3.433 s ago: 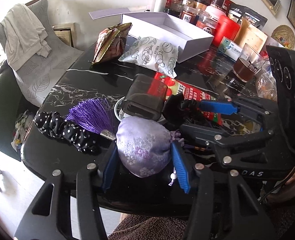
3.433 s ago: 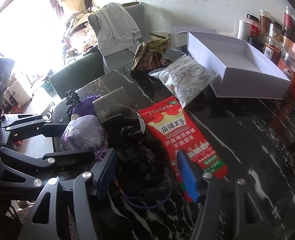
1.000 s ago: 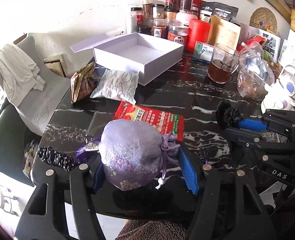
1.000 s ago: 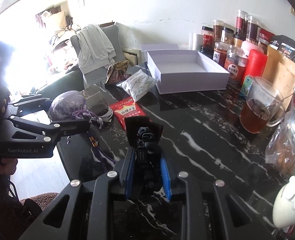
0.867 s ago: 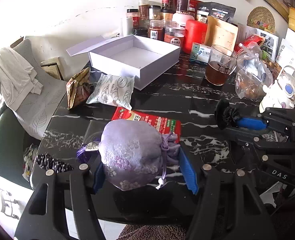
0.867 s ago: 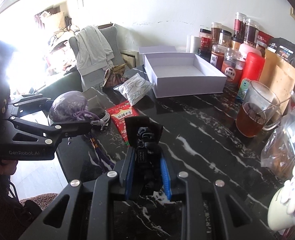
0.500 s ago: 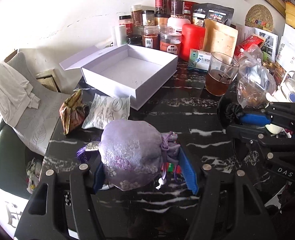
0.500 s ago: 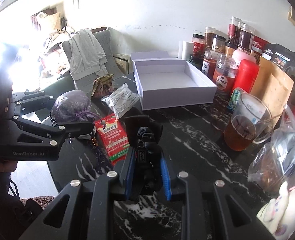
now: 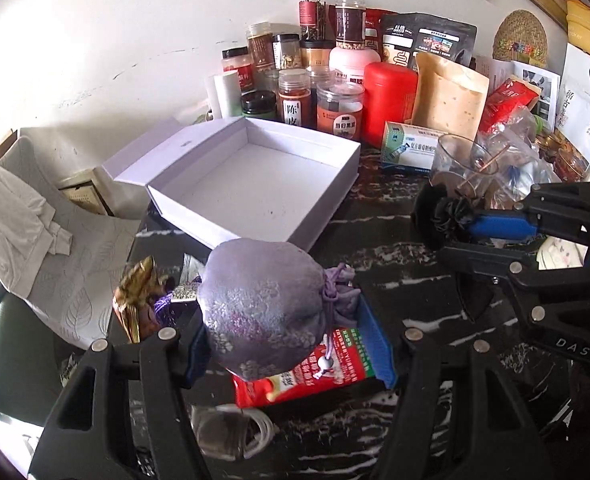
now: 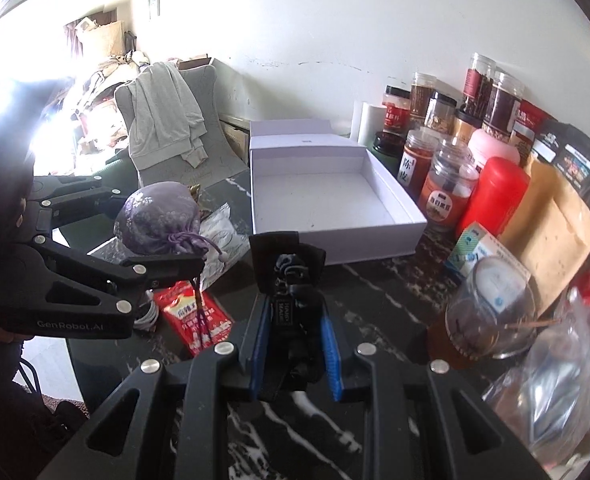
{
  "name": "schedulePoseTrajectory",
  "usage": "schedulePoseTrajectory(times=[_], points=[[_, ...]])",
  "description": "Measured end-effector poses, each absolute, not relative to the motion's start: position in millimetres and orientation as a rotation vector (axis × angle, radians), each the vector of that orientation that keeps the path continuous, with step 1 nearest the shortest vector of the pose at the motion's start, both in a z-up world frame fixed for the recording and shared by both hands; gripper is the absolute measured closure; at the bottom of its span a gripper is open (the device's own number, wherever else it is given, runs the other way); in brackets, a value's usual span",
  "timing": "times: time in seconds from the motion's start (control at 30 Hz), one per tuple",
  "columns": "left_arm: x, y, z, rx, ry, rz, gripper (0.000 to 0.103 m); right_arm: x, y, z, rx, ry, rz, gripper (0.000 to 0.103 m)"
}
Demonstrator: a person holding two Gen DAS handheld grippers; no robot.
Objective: Organize objects
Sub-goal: 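Carry the sachet in the left gripper while the right gripper carries the bow to the box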
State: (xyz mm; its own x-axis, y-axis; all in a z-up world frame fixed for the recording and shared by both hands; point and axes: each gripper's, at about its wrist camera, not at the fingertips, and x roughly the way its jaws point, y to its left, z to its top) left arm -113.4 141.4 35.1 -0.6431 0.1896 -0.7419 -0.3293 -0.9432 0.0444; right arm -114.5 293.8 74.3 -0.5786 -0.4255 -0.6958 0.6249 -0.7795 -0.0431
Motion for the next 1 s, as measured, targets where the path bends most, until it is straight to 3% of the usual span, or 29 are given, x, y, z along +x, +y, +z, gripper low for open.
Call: schedulePoseTrajectory(times=[1.0], points=[[-222, 129, 80, -1.039, 0.285, 2.649, 0.041, -202, 264, 111, 0.822, 0.384, -2.377, 0.079]])
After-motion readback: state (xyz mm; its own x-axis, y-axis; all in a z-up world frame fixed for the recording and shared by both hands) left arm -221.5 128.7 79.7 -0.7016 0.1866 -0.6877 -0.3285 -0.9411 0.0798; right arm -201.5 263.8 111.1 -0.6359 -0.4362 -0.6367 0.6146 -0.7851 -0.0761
